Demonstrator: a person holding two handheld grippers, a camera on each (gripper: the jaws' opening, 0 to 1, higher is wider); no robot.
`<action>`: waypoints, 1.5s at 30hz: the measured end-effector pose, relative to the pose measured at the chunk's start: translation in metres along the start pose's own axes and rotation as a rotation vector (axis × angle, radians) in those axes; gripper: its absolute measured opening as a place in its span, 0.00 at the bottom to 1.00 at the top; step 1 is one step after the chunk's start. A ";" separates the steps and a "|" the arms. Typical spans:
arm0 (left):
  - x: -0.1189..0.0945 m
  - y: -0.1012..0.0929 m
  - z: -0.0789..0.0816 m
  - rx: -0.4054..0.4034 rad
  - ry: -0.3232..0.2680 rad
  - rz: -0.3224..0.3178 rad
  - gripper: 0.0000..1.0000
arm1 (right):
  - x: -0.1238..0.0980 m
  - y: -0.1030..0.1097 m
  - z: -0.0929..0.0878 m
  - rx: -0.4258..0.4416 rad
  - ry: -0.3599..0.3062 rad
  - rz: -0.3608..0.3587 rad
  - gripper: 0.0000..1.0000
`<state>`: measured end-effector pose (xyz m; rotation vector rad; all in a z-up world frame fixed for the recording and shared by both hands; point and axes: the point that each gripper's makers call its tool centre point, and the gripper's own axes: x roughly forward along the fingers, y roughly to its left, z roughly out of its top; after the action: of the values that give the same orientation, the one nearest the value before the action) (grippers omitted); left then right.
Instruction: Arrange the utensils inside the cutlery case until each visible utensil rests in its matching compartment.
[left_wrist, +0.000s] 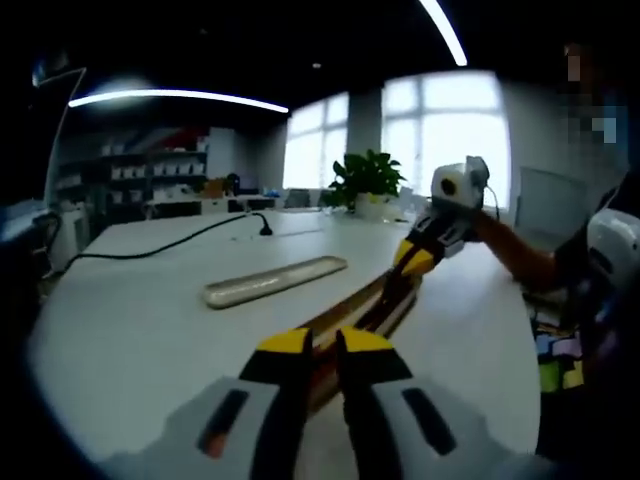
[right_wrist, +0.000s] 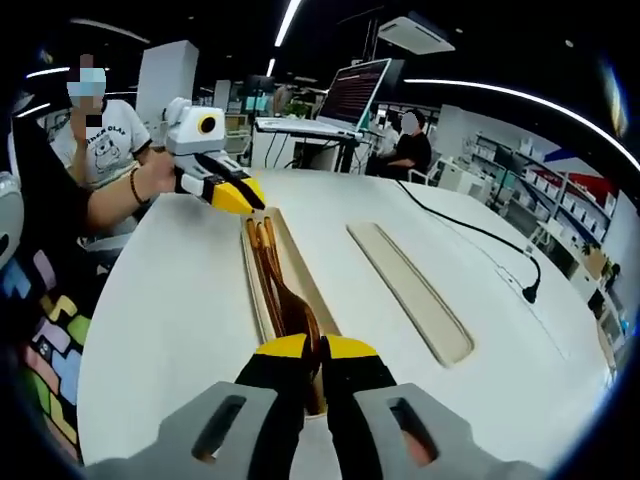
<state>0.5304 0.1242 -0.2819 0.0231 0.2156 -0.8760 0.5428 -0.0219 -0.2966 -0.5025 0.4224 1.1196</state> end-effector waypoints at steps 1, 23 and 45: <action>0.000 0.000 0.000 0.002 0.001 0.001 0.10 | 0.000 0.001 0.000 0.002 0.003 0.009 0.03; -0.001 0.006 0.000 0.012 -0.007 0.024 0.10 | -0.014 -0.005 0.004 0.043 -0.041 0.012 0.06; 0.024 -0.004 0.005 0.074 0.061 0.029 0.07 | 0.004 -0.011 -0.003 0.138 0.051 0.054 0.01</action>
<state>0.5431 0.1022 -0.2812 0.1215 0.2395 -0.8548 0.5543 -0.0245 -0.2991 -0.4011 0.5564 1.1227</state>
